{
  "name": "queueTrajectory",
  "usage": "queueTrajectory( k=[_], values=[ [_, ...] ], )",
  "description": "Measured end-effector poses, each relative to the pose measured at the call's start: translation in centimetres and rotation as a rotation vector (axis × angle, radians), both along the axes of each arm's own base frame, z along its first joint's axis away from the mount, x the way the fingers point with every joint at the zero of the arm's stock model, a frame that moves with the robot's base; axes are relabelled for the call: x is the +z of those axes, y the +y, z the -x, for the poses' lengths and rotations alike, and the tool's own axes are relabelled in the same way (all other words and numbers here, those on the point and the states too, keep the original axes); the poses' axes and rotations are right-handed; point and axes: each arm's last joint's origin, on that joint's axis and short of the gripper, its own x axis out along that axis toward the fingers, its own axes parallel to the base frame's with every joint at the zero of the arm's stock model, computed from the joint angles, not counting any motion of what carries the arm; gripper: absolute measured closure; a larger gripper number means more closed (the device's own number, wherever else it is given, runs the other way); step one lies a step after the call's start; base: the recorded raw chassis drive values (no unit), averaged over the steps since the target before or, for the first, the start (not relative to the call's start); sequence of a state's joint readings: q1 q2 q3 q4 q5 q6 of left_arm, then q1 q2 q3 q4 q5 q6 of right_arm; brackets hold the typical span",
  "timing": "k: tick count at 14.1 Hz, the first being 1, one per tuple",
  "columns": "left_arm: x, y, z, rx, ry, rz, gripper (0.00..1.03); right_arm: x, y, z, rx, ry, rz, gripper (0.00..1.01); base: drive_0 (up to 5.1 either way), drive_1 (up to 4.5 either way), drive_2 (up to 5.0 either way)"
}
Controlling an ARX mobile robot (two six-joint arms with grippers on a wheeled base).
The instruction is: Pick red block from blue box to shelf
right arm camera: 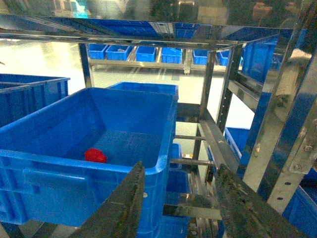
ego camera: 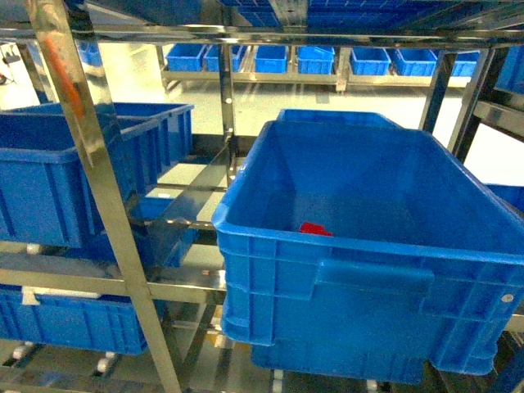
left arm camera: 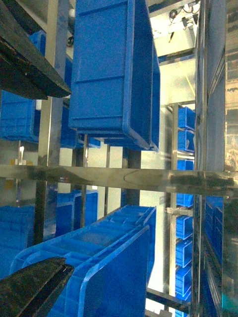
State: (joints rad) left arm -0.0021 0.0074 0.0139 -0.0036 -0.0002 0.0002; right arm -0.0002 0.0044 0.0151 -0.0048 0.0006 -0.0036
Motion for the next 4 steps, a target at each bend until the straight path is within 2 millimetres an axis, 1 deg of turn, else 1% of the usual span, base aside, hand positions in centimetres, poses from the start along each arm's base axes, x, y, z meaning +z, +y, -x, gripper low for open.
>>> queueTrajectory(
  k=[3, 4],
  values=[
    [0.0, 0.0, 0.0, 0.001, 0.0, 0.0, 0.05, 0.0, 0.0, 0.0, 0.0, 0.0, 0.0, 0.25, 0.0, 0.0, 0.0],
    [0.0, 0.0, 0.0, 0.0, 0.0, 0.0, 0.05, 0.0, 0.0, 0.0, 0.0, 0.0, -0.002, 0.01, 0.0, 0.0, 0.0]
  ],
)
